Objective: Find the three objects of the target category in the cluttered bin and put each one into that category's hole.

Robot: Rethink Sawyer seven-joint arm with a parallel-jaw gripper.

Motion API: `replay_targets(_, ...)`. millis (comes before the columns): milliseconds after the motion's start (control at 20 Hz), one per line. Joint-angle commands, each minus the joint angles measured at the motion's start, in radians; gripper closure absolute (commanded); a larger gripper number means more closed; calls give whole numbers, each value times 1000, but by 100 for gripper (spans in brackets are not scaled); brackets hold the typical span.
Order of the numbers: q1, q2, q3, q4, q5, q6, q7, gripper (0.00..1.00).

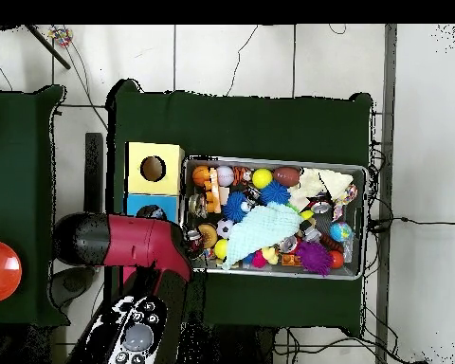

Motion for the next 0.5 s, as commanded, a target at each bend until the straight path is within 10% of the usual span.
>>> replay_targets(50,-24,48,67,182,14,-5,186,100)
replay_targets(100,-27,46,71,185,15,-18,182,0)
replay_targets(500,-32,9,99,173,70,-12,194,0)
